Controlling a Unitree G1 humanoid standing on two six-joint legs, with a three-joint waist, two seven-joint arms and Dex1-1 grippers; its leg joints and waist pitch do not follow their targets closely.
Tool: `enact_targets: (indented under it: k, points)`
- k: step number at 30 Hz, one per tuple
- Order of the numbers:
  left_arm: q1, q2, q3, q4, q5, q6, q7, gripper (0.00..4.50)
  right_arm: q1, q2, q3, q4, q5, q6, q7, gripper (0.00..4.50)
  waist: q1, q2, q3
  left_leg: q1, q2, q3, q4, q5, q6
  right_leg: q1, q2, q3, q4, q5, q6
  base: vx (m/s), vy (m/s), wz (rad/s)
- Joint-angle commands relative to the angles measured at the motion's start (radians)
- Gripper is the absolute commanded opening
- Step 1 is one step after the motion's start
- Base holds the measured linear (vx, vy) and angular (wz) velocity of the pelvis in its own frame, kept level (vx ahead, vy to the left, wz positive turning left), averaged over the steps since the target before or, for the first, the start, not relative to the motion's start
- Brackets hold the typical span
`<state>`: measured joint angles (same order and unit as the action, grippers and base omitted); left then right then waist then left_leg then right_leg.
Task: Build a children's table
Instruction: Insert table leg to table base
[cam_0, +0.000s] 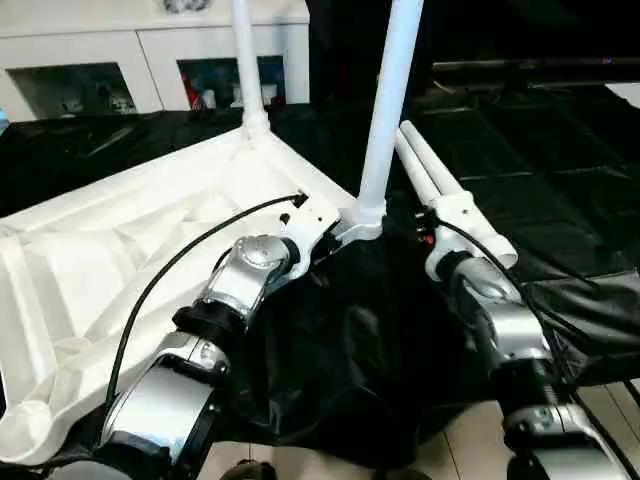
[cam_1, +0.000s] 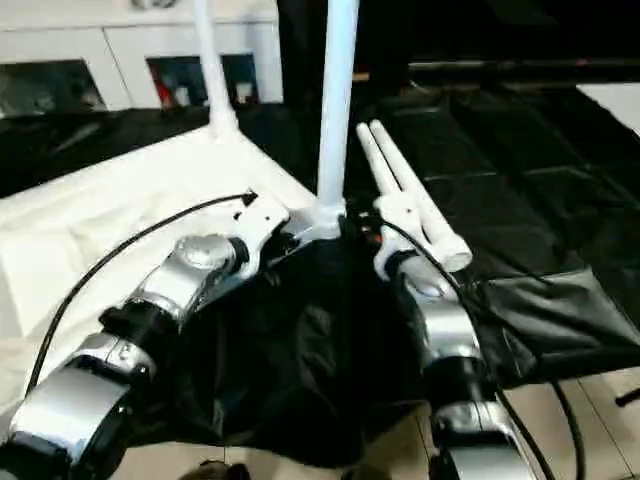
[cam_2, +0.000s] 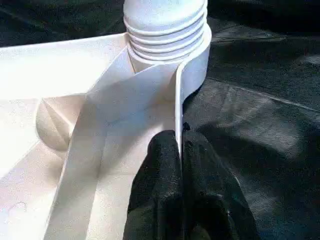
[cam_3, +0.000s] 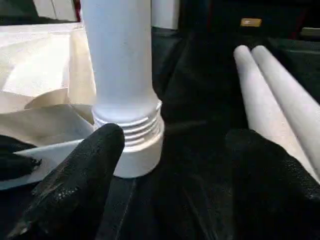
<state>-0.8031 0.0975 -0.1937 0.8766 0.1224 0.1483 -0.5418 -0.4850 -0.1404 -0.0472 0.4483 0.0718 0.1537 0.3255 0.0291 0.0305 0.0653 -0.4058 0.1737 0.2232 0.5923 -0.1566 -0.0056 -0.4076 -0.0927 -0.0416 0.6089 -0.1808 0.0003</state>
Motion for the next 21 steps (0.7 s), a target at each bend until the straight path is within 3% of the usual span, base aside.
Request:
enact_targets:
  k: [1, 5, 7, 11, 14, 16, 19, 20, 21]
  points:
    - [-0.036, -0.011, 0.060, -0.030, -0.038, -0.076, 0.041, 0.45, 0.007, 0.004, 0.014, -0.036, 0.010, 0.031, 0.008, 3.85, 0.002, -0.009, -0.085, 0.031, 0.048, -0.037, -0.058, -0.211, 0.071, 0.045, -0.050, 0.030, -0.078, -0.143, -0.233, 0.000, 0.000, 0.00]
    - [-0.042, 0.011, 0.076, -0.075, -0.054, -0.081, 0.054, 0.70, 0.026, 0.020, 0.055, -0.064, 0.008, 0.071, 0.030, 3.85, 0.007, -0.006, -0.085, 0.032, 0.051, -0.039, -0.059, -0.212, 0.068, 0.045, -0.051, 0.029, -0.077, -0.134, -0.252, 0.000, 0.000, 0.00]
    - [-0.039, 0.039, 0.082, -0.107, -0.049, -0.053, 0.062, 1.00, 0.028, 0.029, 0.070, -0.072, 0.000, 0.090, 0.032, 3.85, 0.004, -0.007, -0.082, 0.033, 0.052, -0.040, -0.063, -0.233, 0.062, 0.042, -0.049, 0.028, -0.076, -0.155, -0.243, 0.000, 0.000, 0.00]
    - [-0.011, 0.148, 0.110, -0.210, 0.000, 0.025, 0.106, 1.22, 0.021, 0.039, 0.107, -0.070, -0.024, 0.147, 0.032, 3.85, 0.001, -0.012, -0.078, 0.032, 0.052, -0.040, -0.065, -0.243, 0.041, 0.040, -0.049, 0.030, -0.076, -0.213, -0.222, 0.000, 0.000, 0.00]
    - [0.005, 0.219, 0.130, -0.254, 0.050, 0.074, 0.159, 1.42, 0.013, 0.043, 0.122, -0.055, -0.034, 0.160, 0.035, 3.85, 0.002, -0.008, -0.079, 0.040, 0.054, -0.040, -0.066, -0.241, 0.020, 0.034, -0.048, 0.033, -0.075, -0.221, -0.206, 0.000, 0.000, 0.00]
    - [0.037, 0.322, 0.149, -0.307, 0.107, 0.152, 0.186, 1.44, 0.000, 0.050, 0.139, -0.040, -0.040, 0.171, 0.039, 3.85, -0.001, -0.009, -0.079, 0.036, 0.054, -0.041, -0.069, -0.236, 0.008, 0.033, -0.046, 0.032, -0.068, -0.211, -0.198, 0.000, 0.000, 0.00]
    - [0.068, 0.404, 0.158, -0.335, 0.154, 0.206, 0.210, 1.44, -0.012, 0.060, 0.144, -0.028, -0.036, 0.181, 0.042, 3.85, -0.001, -0.006, -0.077, 0.044, 0.055, -0.040, -0.072, -0.257, -0.017, 0.025, -0.044, 0.034, -0.069, -0.221, -0.189, 0.000, 0.000, 0.00]
    - [0.098, 0.470, 0.155, -0.335, 0.188, 0.229, 0.211, 1.44, -0.026, 0.068, 0.144, -0.013, -0.031, 0.184, 0.042, 3.85, 0.002, -0.012, -0.078, 0.047, 0.056, -0.040, -0.072, -0.264, -0.027, 0.023, -0.044, 0.035, -0.070, -0.217, -0.190, 0.000, 0.000, 0.00]
    - [0.098, 0.470, 0.155, -0.335, 0.188, 0.229, 0.211, 1.44, -0.026, 0.068, 0.144, -0.013, -0.031, 0.184, 0.042, 3.85, 0.004, -0.009, -0.078, 0.048, 0.057, -0.041, -0.073, -0.269, -0.030, 0.021, -0.045, 0.035, -0.068, -0.218, -0.191, 0.000, 0.000, 0.00]
